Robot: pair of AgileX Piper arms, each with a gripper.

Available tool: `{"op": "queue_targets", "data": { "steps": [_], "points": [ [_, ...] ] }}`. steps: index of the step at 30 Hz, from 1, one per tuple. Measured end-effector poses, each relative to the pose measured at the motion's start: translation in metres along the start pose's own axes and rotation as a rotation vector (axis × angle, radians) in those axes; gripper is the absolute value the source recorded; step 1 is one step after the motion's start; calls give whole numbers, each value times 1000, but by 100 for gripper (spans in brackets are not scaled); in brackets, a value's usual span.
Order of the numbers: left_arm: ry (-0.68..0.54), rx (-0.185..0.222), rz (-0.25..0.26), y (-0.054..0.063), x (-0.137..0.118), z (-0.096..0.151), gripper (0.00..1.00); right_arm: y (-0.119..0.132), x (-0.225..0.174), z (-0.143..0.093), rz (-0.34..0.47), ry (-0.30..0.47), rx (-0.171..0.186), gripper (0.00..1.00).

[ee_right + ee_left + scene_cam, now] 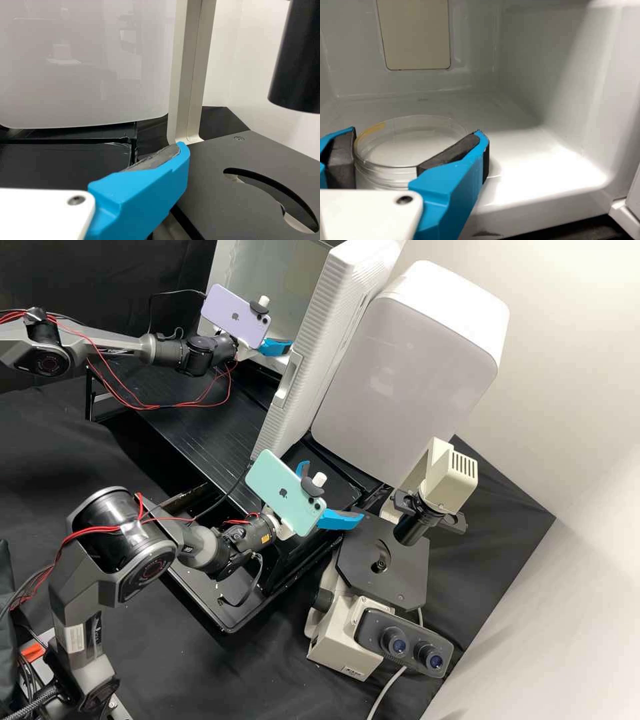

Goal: Place the petri dish in the incubator

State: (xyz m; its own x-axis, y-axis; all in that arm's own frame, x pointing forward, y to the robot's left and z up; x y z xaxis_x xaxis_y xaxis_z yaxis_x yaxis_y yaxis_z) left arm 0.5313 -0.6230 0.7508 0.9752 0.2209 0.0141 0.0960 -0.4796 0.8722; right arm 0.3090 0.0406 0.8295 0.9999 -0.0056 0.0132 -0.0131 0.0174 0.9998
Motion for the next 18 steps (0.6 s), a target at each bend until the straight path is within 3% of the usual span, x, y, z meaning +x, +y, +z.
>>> {"op": "queue_targets", "data": {
  "steps": [18],
  "points": [
    [-3,23,1,-3,0,0,100,0,0,0,0,0,0,100]
  ]
}}
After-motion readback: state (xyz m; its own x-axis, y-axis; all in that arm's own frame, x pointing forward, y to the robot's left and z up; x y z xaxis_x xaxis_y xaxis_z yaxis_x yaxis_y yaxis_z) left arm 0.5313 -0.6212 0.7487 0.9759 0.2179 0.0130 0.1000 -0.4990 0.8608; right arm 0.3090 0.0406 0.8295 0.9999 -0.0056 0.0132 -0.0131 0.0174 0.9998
